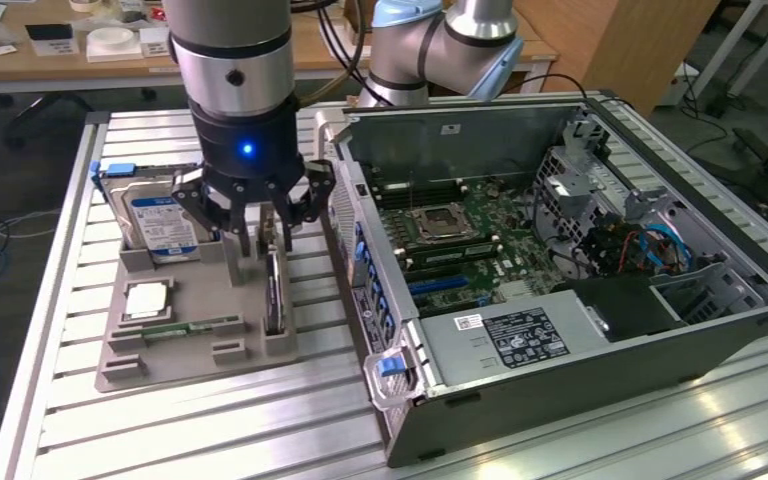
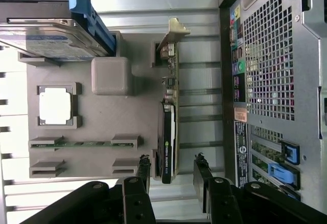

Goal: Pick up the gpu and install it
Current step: 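Pick up the gpu and move the gpu toward the slot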

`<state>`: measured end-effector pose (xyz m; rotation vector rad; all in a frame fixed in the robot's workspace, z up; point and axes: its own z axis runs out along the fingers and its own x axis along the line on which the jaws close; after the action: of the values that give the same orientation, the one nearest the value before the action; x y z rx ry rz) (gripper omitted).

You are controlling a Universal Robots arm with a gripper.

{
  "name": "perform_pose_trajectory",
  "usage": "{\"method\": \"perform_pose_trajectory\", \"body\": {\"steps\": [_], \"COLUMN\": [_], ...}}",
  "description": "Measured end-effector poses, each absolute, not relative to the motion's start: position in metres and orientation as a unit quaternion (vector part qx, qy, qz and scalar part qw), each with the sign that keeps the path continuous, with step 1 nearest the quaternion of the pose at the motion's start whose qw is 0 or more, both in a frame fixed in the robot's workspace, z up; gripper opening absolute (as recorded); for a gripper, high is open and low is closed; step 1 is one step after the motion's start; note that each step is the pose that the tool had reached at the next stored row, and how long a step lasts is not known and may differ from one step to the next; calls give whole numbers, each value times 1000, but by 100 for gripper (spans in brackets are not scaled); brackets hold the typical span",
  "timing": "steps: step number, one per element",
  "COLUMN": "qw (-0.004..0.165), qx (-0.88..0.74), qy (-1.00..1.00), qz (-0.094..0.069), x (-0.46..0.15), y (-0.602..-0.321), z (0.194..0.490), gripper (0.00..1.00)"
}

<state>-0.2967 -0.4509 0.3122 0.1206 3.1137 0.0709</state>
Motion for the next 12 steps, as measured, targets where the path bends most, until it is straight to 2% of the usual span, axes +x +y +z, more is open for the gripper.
{"method": "perform_pose_trajectory", "body": {"steps": [12], "qw": [12], "qx": [39], "qy": [999], "qz": [23], "x": [-297], "y": [-451], "z": [308], "gripper": [47]}}
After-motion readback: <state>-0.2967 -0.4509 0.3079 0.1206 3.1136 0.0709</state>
